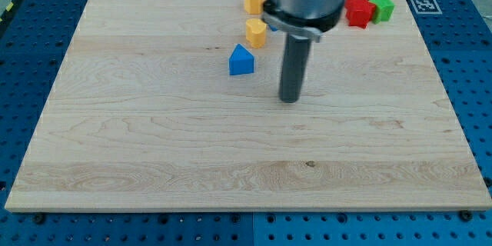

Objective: Move the blue triangle below the yellow heart

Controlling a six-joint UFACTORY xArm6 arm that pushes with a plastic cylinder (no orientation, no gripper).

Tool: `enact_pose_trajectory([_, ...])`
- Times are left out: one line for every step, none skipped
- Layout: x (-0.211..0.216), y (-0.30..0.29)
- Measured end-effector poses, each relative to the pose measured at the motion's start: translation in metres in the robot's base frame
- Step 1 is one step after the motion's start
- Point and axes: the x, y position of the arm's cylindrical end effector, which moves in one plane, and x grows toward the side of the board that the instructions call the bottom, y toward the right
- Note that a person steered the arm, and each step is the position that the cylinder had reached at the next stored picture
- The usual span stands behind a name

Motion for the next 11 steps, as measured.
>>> enact_pose_trajectory([-0.025,-0.058])
enact_pose_trajectory([-0.062,-0.098])
enact_pose_trajectory([-0.079,-0.101])
enact_pose_trajectory([-0.079,-0.101])
enact_pose_trajectory([-0.079,-0.101])
enact_pose_trajectory([-0.079,-0.097])
enact_pose_trajectory([-0.079,-0.093])
enact_pose_trajectory([-0.079,-0.093])
enact_pose_trajectory([-0.079,-0.091])
enact_pose_trajectory([-0.080,-0.084])
enact_pose_trajectory([-0.084,-0.074])
